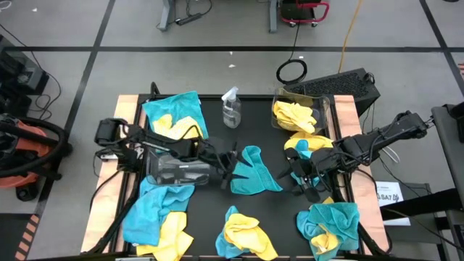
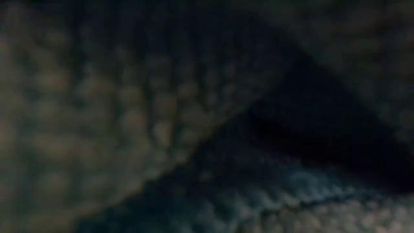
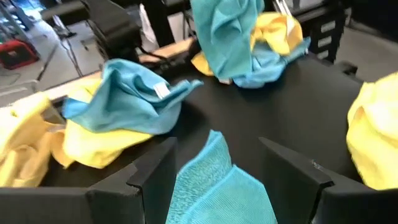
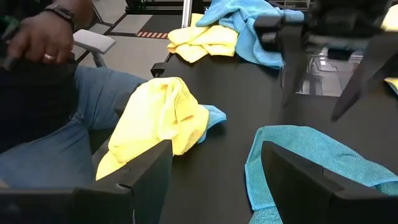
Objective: Sort microfiber towel by color & place in baskets
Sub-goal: Put the blue towel into the bottom transparent bin
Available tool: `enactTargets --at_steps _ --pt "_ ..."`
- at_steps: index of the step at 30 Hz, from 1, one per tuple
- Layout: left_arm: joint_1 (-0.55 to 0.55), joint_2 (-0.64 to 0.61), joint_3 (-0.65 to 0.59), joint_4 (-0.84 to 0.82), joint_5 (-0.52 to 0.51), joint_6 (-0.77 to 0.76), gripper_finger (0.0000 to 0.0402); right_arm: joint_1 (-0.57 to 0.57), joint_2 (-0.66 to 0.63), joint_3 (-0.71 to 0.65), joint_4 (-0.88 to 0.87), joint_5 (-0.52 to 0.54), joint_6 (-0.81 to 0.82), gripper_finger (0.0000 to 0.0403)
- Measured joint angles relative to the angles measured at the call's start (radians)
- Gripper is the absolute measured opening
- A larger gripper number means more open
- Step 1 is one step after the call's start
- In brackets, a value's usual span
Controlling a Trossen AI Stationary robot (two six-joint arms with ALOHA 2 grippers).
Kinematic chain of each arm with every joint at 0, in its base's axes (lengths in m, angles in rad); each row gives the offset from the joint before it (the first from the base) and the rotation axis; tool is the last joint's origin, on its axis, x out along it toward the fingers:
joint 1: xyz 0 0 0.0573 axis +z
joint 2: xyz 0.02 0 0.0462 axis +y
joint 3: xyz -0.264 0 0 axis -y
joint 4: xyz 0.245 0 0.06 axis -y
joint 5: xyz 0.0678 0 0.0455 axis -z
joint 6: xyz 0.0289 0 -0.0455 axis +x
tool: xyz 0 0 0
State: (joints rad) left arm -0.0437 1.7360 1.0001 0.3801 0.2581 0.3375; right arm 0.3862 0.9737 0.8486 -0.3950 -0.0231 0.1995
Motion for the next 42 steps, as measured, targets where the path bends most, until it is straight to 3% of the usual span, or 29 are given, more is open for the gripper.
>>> enactTargets --at_steps 12,17,23,27,37,42 --pt "-0.011 0.192 0.163 -0.202 0.0 0.011 0.0228 0.0 0.0 0.0 0.002 0.006 0.015 0.024" --pt "-0.011 0.269 0.244 -0.319 -0.006 0.011 0.0258 0.0 0.0 0.0 0.002 0.006 0.022 0.024" --pt "-0.011 0.321 0.323 -0.409 -0.111 0.012 0.0306 0.0 0.0 0.0 0.002 0.008 0.025 0.024" --pt "-0.003 0.338 0.369 -0.515 -0.129 0.011 0.0323 0.003 0.0 0.0 0.002 0.025 0.025 0.024" --pt "0.014 0.424 0.448 -0.657 -0.144 -0.009 0.0316 0.003 0.0 0.0 0.012 0.027 0.025 0.024" --pt "0.013 0.469 0.508 -0.705 -0.138 -0.02 0.0257 0.003 0.0 0.0 0.016 0.027 0.027 0.024"
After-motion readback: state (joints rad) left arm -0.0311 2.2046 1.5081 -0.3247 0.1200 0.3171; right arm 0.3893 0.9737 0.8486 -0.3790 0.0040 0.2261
